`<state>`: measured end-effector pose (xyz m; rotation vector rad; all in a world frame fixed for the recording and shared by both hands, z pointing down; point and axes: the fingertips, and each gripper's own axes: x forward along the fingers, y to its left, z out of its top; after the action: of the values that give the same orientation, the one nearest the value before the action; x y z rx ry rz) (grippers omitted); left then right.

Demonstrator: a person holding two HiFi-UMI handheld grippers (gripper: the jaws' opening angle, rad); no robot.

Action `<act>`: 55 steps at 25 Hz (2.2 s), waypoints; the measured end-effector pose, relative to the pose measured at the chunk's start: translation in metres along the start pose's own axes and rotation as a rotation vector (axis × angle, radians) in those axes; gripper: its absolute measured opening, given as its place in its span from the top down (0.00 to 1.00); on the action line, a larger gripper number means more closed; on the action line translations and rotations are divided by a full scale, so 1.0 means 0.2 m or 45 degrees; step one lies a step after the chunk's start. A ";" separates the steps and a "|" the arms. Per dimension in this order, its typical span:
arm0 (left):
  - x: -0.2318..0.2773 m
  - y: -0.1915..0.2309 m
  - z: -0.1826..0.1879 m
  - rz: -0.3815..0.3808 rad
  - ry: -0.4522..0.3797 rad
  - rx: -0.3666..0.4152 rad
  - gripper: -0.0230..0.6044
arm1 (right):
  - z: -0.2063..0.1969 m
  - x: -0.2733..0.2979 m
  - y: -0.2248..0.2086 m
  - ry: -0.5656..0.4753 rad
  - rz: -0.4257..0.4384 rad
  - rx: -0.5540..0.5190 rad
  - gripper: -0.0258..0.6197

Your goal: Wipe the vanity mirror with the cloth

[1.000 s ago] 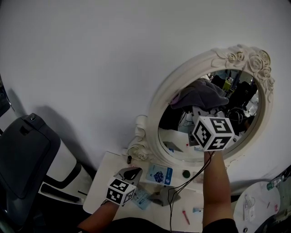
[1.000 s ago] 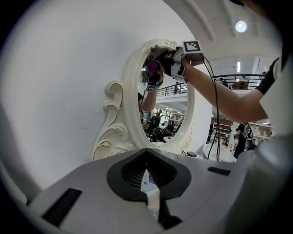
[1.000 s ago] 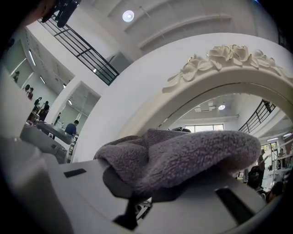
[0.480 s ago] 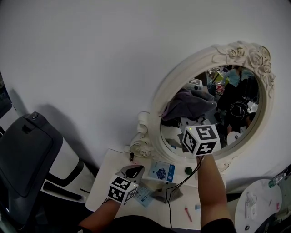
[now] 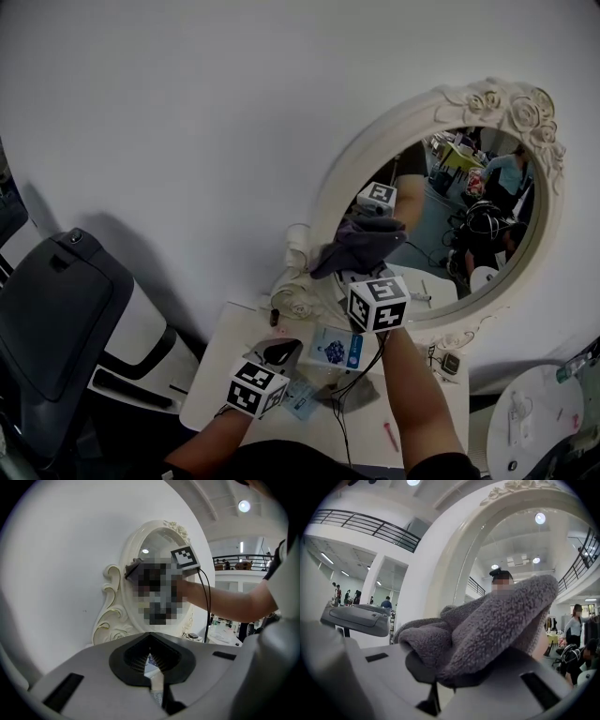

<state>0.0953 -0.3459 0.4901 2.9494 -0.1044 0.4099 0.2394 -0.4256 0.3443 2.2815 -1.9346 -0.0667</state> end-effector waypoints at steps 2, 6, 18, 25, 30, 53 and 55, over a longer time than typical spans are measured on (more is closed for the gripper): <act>-0.01 0.00 -0.01 0.004 0.004 -0.001 0.96 | -0.08 0.00 0.00 0.034 -0.001 0.041 0.92; -0.03 0.00 -0.02 0.016 0.010 -0.004 0.96 | -0.30 -0.02 -0.01 0.126 -0.016 0.093 0.92; -0.09 -0.06 -0.06 0.045 0.016 -0.022 0.96 | -1.24 -0.45 -0.42 0.457 -0.342 0.794 0.91; -0.06 -0.18 -0.03 0.019 0.014 0.009 0.96 | -1.29 -0.54 -0.49 0.534 -0.394 0.777 0.91; -0.06 -0.24 -0.05 0.024 0.032 0.014 0.96 | -1.13 -0.77 -0.26 0.261 -0.297 0.835 0.91; 0.51 -0.67 0.03 -0.166 0.043 0.033 0.96 | -0.79 -1.39 -0.36 0.166 -0.531 0.301 0.91; 0.54 -0.70 0.05 -0.177 0.037 0.045 0.96 | -0.80 -1.42 -0.39 0.162 -0.540 0.310 0.91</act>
<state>0.2148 -0.2154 0.4907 2.9606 0.1118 0.4391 0.2899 -0.1209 0.4740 2.7413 -1.4388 0.2752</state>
